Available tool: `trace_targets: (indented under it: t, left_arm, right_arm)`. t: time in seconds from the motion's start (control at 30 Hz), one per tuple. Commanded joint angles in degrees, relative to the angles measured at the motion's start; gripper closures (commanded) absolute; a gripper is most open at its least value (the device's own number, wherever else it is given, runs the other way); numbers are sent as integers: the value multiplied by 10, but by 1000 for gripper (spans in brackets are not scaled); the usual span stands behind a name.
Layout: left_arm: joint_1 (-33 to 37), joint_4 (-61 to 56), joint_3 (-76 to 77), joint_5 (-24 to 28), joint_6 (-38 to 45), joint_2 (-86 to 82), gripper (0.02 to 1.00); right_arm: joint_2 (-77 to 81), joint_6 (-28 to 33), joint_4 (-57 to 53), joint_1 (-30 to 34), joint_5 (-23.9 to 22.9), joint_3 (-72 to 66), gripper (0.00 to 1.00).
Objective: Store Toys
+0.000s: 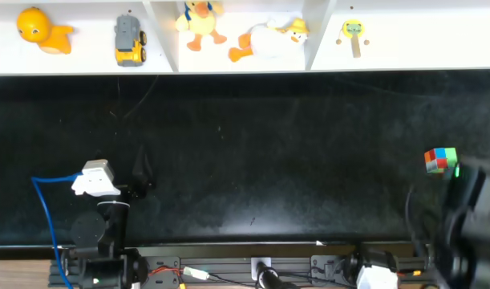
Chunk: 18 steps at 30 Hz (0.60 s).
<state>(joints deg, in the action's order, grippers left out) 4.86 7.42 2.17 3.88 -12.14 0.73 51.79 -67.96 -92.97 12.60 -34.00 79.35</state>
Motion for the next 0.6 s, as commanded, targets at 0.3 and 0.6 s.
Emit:
trace_targets:
  t: [0.3, 0.6]
  left_arm:
    - [-4, -3, -5, 3, -12, -6, 23]
    - [-4, -3, -5, 3, -12, -6, 20]
  right_arm:
    - [234, 191, 148, 191, 155, -7, 3]
    - [328, 264, 217, 196, 191, -15, 3]
